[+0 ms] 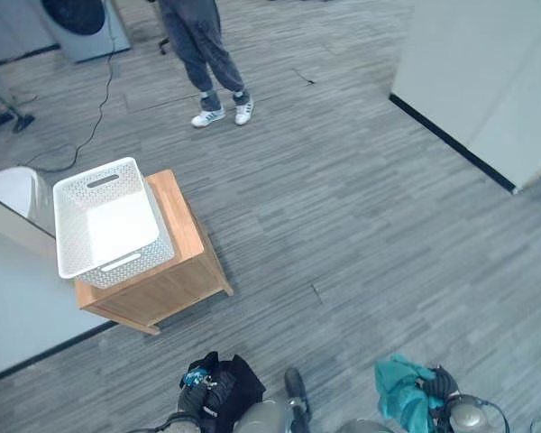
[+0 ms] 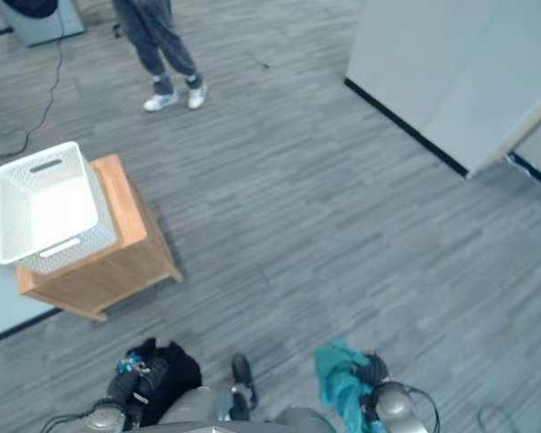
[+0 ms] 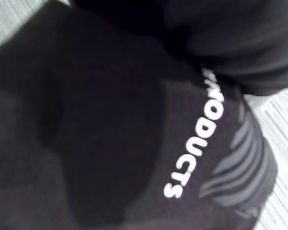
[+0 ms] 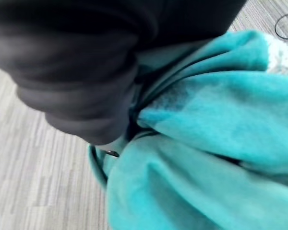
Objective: Tidy up the quilt and then pick up the clothes from the bed and put them into the laundry hamper.
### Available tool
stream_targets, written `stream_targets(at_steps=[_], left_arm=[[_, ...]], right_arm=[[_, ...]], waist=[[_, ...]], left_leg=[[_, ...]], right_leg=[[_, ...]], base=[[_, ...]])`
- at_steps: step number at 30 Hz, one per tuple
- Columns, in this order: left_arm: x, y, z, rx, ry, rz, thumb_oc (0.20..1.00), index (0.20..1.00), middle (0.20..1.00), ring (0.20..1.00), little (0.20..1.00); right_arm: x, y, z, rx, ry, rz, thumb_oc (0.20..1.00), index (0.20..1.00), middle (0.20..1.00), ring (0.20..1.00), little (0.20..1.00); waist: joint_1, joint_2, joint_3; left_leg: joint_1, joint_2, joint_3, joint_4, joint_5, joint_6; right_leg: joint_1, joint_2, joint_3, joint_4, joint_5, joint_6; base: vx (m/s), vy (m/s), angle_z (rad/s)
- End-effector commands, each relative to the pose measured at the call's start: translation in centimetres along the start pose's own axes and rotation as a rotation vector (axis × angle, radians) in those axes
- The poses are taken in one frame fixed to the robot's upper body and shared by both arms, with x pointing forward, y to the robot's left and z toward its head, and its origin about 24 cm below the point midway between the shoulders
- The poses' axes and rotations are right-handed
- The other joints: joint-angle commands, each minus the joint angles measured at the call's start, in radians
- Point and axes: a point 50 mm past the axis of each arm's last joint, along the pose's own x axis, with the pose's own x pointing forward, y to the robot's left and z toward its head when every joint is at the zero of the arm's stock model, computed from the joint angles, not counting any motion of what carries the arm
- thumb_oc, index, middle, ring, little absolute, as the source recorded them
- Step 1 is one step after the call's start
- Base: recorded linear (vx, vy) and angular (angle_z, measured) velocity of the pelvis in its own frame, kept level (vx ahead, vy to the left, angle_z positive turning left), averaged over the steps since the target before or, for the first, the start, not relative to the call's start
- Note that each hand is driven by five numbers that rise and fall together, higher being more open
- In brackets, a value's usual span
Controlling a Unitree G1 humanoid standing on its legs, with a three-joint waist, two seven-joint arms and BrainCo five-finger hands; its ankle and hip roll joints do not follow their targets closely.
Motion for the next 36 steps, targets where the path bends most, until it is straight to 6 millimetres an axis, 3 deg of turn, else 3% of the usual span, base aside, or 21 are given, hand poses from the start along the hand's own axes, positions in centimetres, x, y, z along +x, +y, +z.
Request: stream_targets(at_steps=[1, 3, 4, 5, 6, 9, 11, 13, 14, 15, 17, 19, 24, 26, 27, 29, 30, 31, 33, 34, 36], left_arm=[[0.7, 2.0, 2.5, -0.023, -0.071, 0.086, 0.2, 0.2, 0.2, 0.2, 0.2], [1.0, 2.1, 3.1, -0.021, -0.089, 0.092, 0.2, 0.2, 0.2, 0.2, 0.2], [1.0, 2.1, 3.1, -0.022, -0.089, 0.093, 0.2, 0.2, 0.2, 0.2, 0.2], [1.2, 2.3, 3.7, -0.01, -0.104, 0.109, 0.2, 0.2, 0.2, 0.2, 0.2], [1.3, 2.4, 4.0, -0.01, -0.107, 0.121, 0.2, 0.2, 0.2, 0.2, 0.2], [1.3, 2.6, 3.4, -0.005, -0.08, 0.148, 0.2, 0.2, 0.2, 0.2, 0.2], [1.2, 2.3, 2.4, -0.027, -0.052, 0.136, 0.2, 0.2, 0.2, 0.2, 0.2], [1.0, 2.0, 2.1, -0.065, -0.054, 0.128, 0.2, 0.2, 0.2, 0.2, 0.2], [1.0, 2.0, 2.1, -0.065, -0.054, 0.129, 0.2, 0.2, 0.2, 0.2, 0.2], [1.5, 0.3, 4.5, -0.078, -0.105, 0.11, 0.2, 0.2, 0.2, 0.2, 0.2], [1.3, 1.1, 3.9, -0.045, -0.096, 0.124, 0.2, 0.2, 0.2, 0.2, 0.2], [1.3, 1.1, 3.9, -0.042, -0.098, 0.124, 0.2, 0.2, 0.2, 0.2, 0.2], [0.8, 1.0, 1.9, -0.029, -0.045, 0.129, 0.2, 0.2, 0.2, 0.2, 0.2], [0.7, 1.3, 1.1, -0.047, -0.012, 0.146, 0.2, 0.2, 0.2, 0.2, 0.2], [0.6, 1.4, 0.3, -0.046, 0.013, 0.149, 0.2, 0.2, 0.2, 0.2, 0.2], [0.4, 1.3, -1.2, -0.021, 0.092, 0.16, 0.2, 0.2, 0.2, 0.2, 0.2], [0.6, 1.6, -0.8, 0.009, 0.082, 0.172, 0.2, 0.2, 0.2, 0.2, 0.2], [0.6, 1.6, -0.8, 0.009, 0.081, 0.171, 0.2, 0.2, 0.2, 0.2, 0.2], [0.8, 2.1, 0.1, 0.024, 0.048, 0.183, 0.2, 0.2, 0.2, 0.2, 0.2], [1.1, 2.4, 1.9, 0.042, -0.021, 0.185, 0.2, 0.2, 0.2, 0.2, 0.2], [1.2, 2.4, 2.6, 0.053, -0.051, 0.18, 0.2, 0.2, 0.2, 0.2, 0.2]], right_arm=[[1.1, -3.6, 4.4, 0.024, -0.161, -0.104, 0.2, 0.2, 0.2, 0.2, 0.2], [1.1, -3.3, 4.6, 0.056, -0.173, -0.091, 0.2, 0.2, 0.2, 0.2, 0.2], [1.1, -3.3, 4.6, 0.056, -0.173, -0.09, 0.2, 0.2, 0.2, 0.2, 0.2], [1.1, -3.3, 4.5, 0.069, -0.171, -0.096, 0.2, 0.2, 0.2, 0.2, 0.2], [1.1, -3.2, 4.4, 0.075, -0.168, -0.094, 0.2, 0.2, 0.2, 0.2, 0.2], [1.3, -3.1, 4.6, 0.073, -0.166, -0.097, 0.2, 0.2, 0.2, 0.2, 0.2], [1.5, -2.5, 4.3, 0.046, -0.146, -0.056, 0.2, 0.2, 0.2, 0.2, 0.2], [1.7, -3.2, 5.7, 0.034, -0.195, -0.07, 0.2, 0.2, 0.2, 0.2, 0.2], [1.7, -3.2, 5.8, 0.034, -0.196, -0.069, 0.2, 0.2, 0.2, 0.2, 0.2], [2.0, -3.1, 6.9, 0.047, -0.225, -0.071, 0.2, 0.2, 0.2, 0.2, 0.2], [2.1, -3.3, 7.1, 0.042, -0.224, -0.083, 0.2, 0.2, 0.2, 0.2, 0.2], [2.1, -3.3, 7.2, 0.036, -0.223, -0.082, 0.2, 0.2, 0.2, 0.2, 0.2], [1.9, -3.0, 6.4, 0.012, -0.2, -0.08, 0.2, 0.2, 0.2, 0.2, 0.2], [1.8, -2.5, 5.9, 0.014, -0.18, -0.074, 0.2, 0.2, 0.2, 0.2, 0.2], [1.8, -2.0, 5.6, 0.005, -0.17, -0.061, 0.2, 0.2, 0.2, 0.2, 0.2], [1.6, -0.2, 4.8, 0.011, -0.149, -0.017, 0.2, 0.2, 0.2, 0.2, 0.2], [1.5, -0.1, 5.2, 0.019, -0.167, -0.014, 0.2, 0.2, 0.2, 0.2, 0.2], [1.5, -0.1, 5.2, 0.019, -0.167, -0.015, 0.2, 0.2, 0.2, 0.2, 0.2], [1.3, 0.3, 5.7, 0.028, -0.197, -0.002, 0.2, 0.2, 0.2, 0.2, 0.2], [1.4, 0.6, 6.2, 0.04, -0.211, 0.007, 0.2, 0.2, 0.2, 0.2, 0.2], [1.4, 0.6, 6.5, 0.045, -0.224, 0.009, 0.2, 0.2, 0.2, 0.2, 0.2]], waist=[[0.001, 0.066, 0.059], [-0.041, 0.051, 0.065], [-0.043, 0.051, 0.067], [-0.067, 0.022, 0.064], [-0.084, 0.025, 0.069], [-0.101, 0.021, 0.071], [-0.097, 0.017, 0.052], [-0.077, 0.024, 0.075], [-0.079, 0.021, 0.072], [-0.066, -0.001, 0.084], [-0.011, -0.039, 0.118], [0.0, -0.039, 0.115], [0.028, 0.0, 0.063], [0.038, -0.004, 0.042], [0.042, -0.006, 0.032], [0.029, -0.027, 0.025], [0.009, -0.021, 0.032], [0.013, -0.016, 0.029], [-0.025, 0.016, 0.042], [-0.067, 0.018, 0.066], [-0.076, 0.015, 0.066]], left_leg=[[0.147, 0.1, -0.028, -0.085, -0.047, -0.166], [0.206, 0.1, -0.142, -0.107, -0.071, -0.204], [0.208, 0.1, -0.144, -0.107, -0.071, -0.204], [0.246, 0.098, -0.21, -0.124, -0.098, -0.239], [0.269, 0.116, -0.242, -0.132, -0.112, -0.254], [0.308, 0.153, -0.289, -0.133, -0.136, -0.281], [0.309, 0.169, -0.334, 0.012, -0.151, -0.299], [0.187, 0.187, -0.341, 0.315, -0.021, -0.322], [0.182, 0.184, -0.343, 0.314, -0.017, -0.323], [0.1, 0.192, -0.326, 0.465, 0.026, -0.315], [-0.062, 0.213, -0.191, 0.626, 0.002, -0.291], [-0.107, 0.204, -0.153, 0.594, -0.008, -0.289], [-0.142, 0.2, 0.088, 0.103, 0.067, -0.288], [-0.142, 0.223, 0.143, 0.018, 0.085, -0.289], [-0.122, 0.208, 0.117, -0.001, 0.083, -0.273], [-0.019, 0.127, 0.077, -0.041, 0.056, -0.208], [0.024, 0.126, 0.07, -0.063, 0.046, -0.199], [0.02, 0.133, 0.072, -0.063, 0.047, -0.2], [0.107, 0.154, 0.029, -0.117, 0.037, -0.201], [0.167, 0.16, -0.041, -0.136, 0.018, -0.223], [0.172, 0.166, -0.063, -0.133, 0.014, -0.239]], right_leg=[[0.023, -0.145, 0.219, -0.243, 0.127, 0.025], [-0.05, -0.143, 0.269, -0.472, 0.086, -0.009], [-0.047, -0.143, 0.267, -0.473, 0.086, -0.009], [-0.085, -0.148, 0.338, -0.761, 0.093, -0.001], [-0.079, -0.144, 0.361, -0.858, 0.117, 0.009], [-0.13, -0.141, 0.429, -0.904, 0.153, 0.03], [-0.103, -0.121, 0.448, -0.847, 0.141, -0.001], [-0.038, -0.104, 0.434, -0.84, 0.116, -0.054], [-0.042, -0.107, 0.433, -0.842, 0.118, -0.054], [0.001, -0.115, 0.406, -0.852, 0.102, -0.081], [0.137, -0.114, 0.37, -0.897, 0.05, -0.12], [0.178, -0.11, 0.36, -0.913, 0.03, -0.124], [0.325, -0.064, 0.305, -0.945, -0.089, -0.103], [0.366, -0.057, 0.275, -0.911, -0.125, -0.09], [0.388, -0.057, 0.266, -0.879, -0.139, -0.079], [0.284, -0.097, 0.269, -0.5, 0.063, 0.037], [0.23, -0.116, 0.282, -0.369, 0.132, 0.057], [0.225, -0.11, 0.285, -0.372, 0.138, 0.056], [0.09, -0.101, 0.31, -0.172, 0.15, 0.043], [-0.024, -0.107, 0.318, -0.267, 0.068, 0.0], [-0.021, -0.109, 0.32, -0.372, 0.053, -0.009]], base=[[0.38, -0.103, 1.97], [0.58, -0.271, 1.66], [0.77, -0.441, 1.47], [0.6, -0.352, 1.39], [0.8, -0.501, 1.38], [0.44, -0.283, 1.53], [0.61, -0.398, 0.82], [0.28, -0.292, 0.42], [0.2, -0.319, 0.37], [0.31, -0.461, 0.63], [0.43, -0.466, 0.8], [0.45, -0.138, 0.41], [0.58, -0.027, 0.49], [0.63, 0.013, 0.34], [0.79, 0.093, 0.33], [0.68, 0.125, 0.21], [0.29, 0.051, 0.6], [0.28, 0.017, 0.84], [0.57, -0.115, 0.76], [0.79, -0.313, 0.83], [0.56, -0.33, 1.33]])
